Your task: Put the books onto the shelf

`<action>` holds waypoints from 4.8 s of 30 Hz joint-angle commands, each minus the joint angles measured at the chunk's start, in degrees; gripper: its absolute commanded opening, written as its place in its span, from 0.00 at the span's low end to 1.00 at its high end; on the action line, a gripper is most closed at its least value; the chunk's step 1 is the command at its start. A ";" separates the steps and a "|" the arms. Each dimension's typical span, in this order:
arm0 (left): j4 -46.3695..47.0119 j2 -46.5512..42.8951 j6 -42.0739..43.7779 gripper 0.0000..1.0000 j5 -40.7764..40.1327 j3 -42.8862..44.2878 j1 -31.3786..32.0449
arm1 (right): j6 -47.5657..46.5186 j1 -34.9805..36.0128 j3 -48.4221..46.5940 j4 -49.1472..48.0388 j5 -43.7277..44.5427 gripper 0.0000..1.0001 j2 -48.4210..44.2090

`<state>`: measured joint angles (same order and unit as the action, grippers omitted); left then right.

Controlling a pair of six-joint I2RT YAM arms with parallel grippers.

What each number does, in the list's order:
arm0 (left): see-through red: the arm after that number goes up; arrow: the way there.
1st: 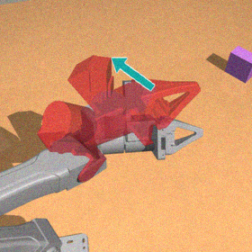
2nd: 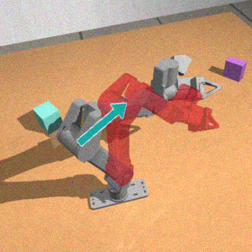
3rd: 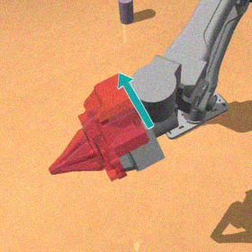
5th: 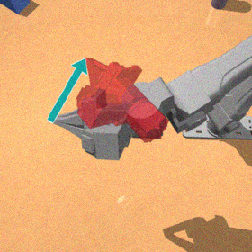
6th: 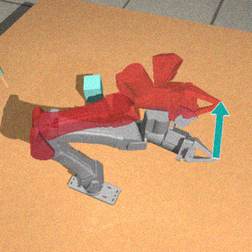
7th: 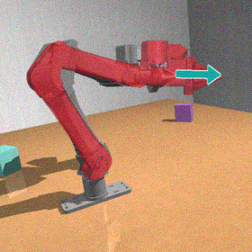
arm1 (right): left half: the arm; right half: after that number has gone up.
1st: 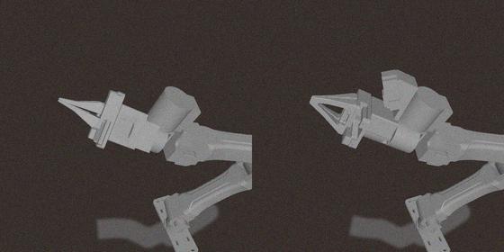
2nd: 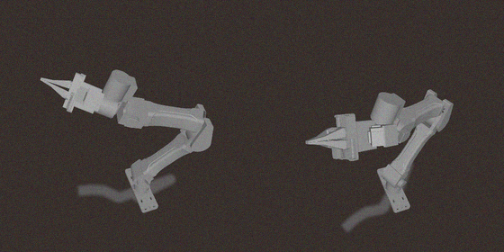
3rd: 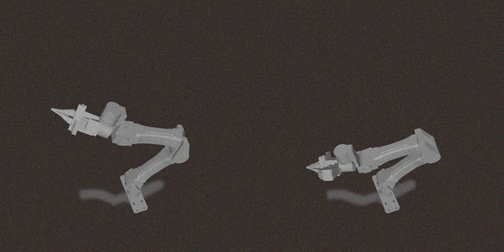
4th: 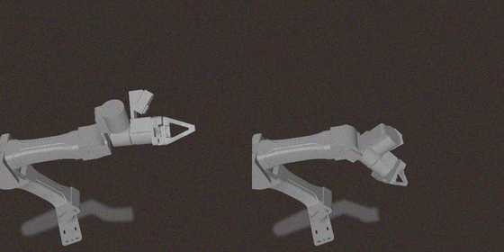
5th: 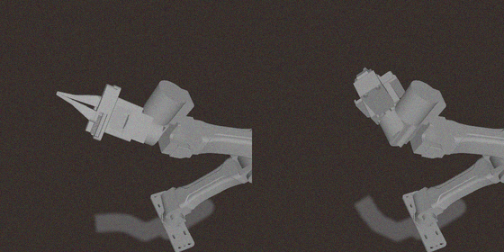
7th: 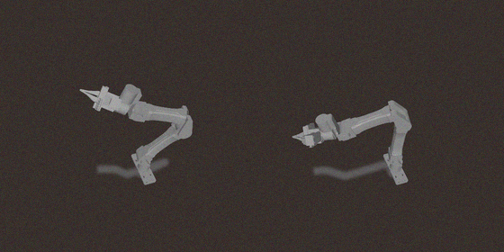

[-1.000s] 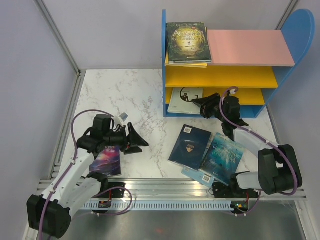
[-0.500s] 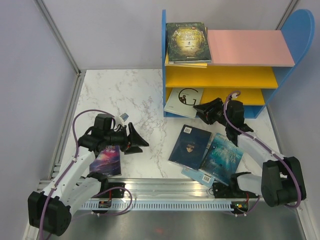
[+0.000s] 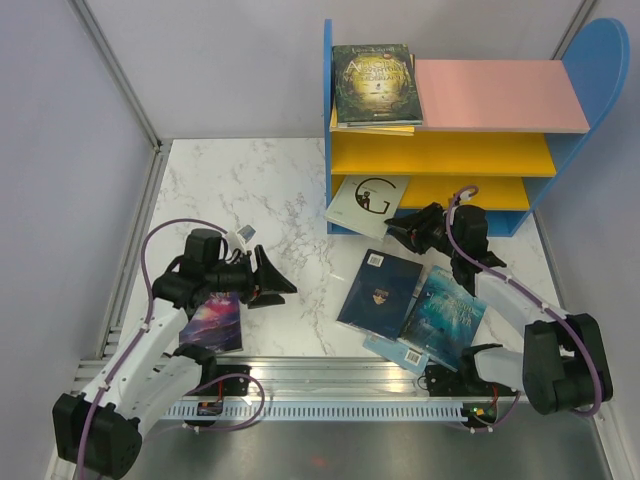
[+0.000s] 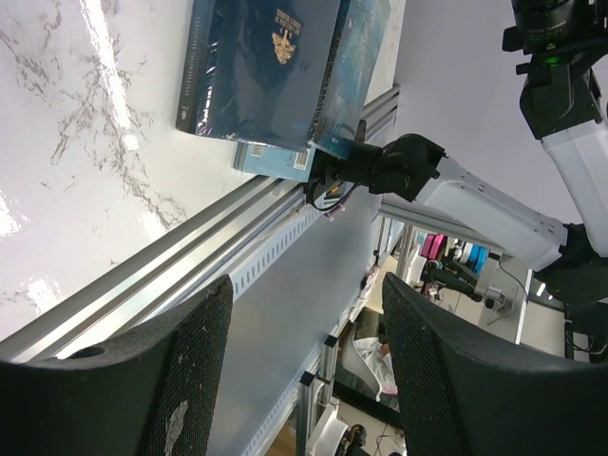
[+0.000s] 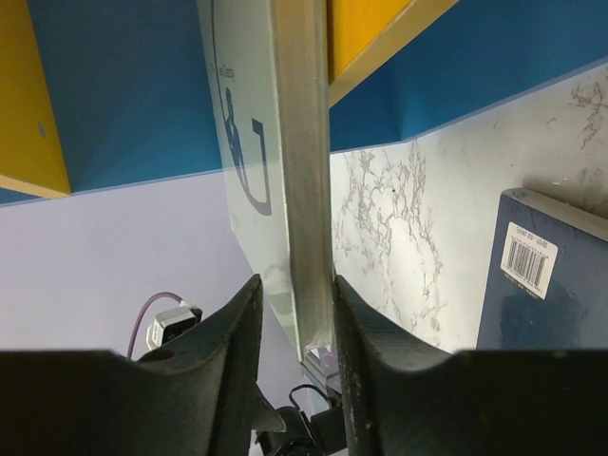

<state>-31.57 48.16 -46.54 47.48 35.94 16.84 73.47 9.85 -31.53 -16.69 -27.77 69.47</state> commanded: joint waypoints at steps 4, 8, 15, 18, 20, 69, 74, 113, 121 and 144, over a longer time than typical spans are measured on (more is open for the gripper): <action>1.25 -1.84 0.75 0.67 0.42 -0.17 -0.23 | -0.26 -0.27 -3.36 -3.26 0.87 0.29 2.42; 0.99 -2.46 0.67 0.67 0.50 -0.17 -0.32 | 0.62 -0.27 -5.73 -3.79 1.84 0.22 4.87; 0.02 -2.90 0.93 0.66 0.42 0.44 -0.32 | 1.58 -0.27 -11.00 -2.56 5.18 0.17 8.83; -0.59 -2.99 1.10 0.66 0.42 0.62 -0.23 | 3.69 -0.18 -12.33 -4.57 5.88 0.16 10.77; -0.86 -3.07 1.28 0.66 0.33 0.88 -0.32 | 4.05 -0.18 -13.29 -4.49 6.93 0.18 11.56; -0.68 -1.32 3.30 0.65 0.59 0.53 -0.23 | -5.18 2.72 -9.60 7.99 5.80 0.21 3.65; -0.77 -0.88 3.30 0.65 0.59 0.97 -0.32 | -5.62 2.90 -10.66 7.29 6.32 0.20 6.90; 14.60 28.01 4.37 0.67 -6.61 3.96 11.27 | -25.49 0.70 1.11 44.81 12.74 0.75 -16.82; 22.60 40.33 2.34 0.66 -6.26 6.06 13.31 | -21.97 1.49 12.52 42.62 10.46 0.74 -21.39; 33.31 57.05 -0.47 0.63 -0.29 8.63 19.11 | -5.36 27.59 17.45 24.88 23.38 0.72 -0.66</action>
<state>-3.33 104.68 -45.19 46.50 47.57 34.59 63.83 34.26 -21.39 5.37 -4.91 63.48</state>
